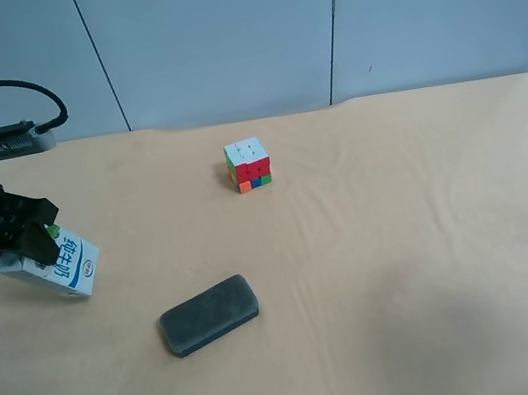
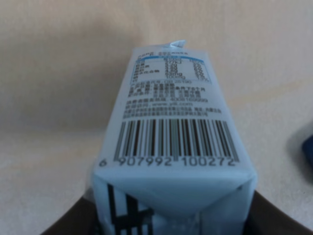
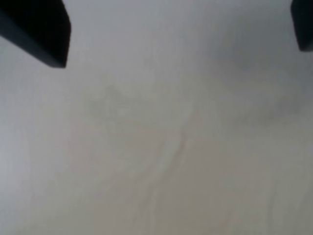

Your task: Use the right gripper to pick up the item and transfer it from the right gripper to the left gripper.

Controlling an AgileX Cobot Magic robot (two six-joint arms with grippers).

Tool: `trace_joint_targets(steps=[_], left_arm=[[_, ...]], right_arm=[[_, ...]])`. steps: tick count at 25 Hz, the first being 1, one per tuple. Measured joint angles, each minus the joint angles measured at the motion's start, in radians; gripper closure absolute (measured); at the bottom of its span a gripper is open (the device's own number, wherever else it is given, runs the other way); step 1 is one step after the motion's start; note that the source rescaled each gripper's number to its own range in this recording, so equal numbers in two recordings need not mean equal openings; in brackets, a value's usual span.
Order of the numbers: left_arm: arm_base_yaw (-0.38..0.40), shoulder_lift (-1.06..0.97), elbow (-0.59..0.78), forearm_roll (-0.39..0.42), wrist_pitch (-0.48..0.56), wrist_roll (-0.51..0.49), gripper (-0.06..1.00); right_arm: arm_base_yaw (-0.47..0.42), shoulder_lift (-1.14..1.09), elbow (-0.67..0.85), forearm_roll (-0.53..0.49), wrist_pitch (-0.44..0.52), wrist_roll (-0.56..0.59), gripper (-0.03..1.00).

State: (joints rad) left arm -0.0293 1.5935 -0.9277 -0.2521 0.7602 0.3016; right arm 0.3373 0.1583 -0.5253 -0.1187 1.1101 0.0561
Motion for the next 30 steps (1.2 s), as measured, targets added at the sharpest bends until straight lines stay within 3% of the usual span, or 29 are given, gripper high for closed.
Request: trace_joint_targets(steps=[11,16,21,30], left_arm=[[0.000,0.000,0.000,-0.003,0.000,-0.007,0.94],[0.000,0.000,0.000,-0.003,-0.012,-0.007,0.94],[0.000,0.000,0.000,0.010,-0.022,-0.007,0.94],[0.000,0.007,0.000,0.039,-0.052,-0.027,0.94]], right_arm=[[-0.003,-0.161,0.000,-0.008,-0.006,0.036,0.18],[-0.089,-0.161,0.000,0.001,-0.006,0.052,0.18],[-0.232,-0.161,0.010,0.025,-0.015,0.052,0.18],[-0.250,-0.161,0.020,0.028,-0.034,0.052,0.18]])
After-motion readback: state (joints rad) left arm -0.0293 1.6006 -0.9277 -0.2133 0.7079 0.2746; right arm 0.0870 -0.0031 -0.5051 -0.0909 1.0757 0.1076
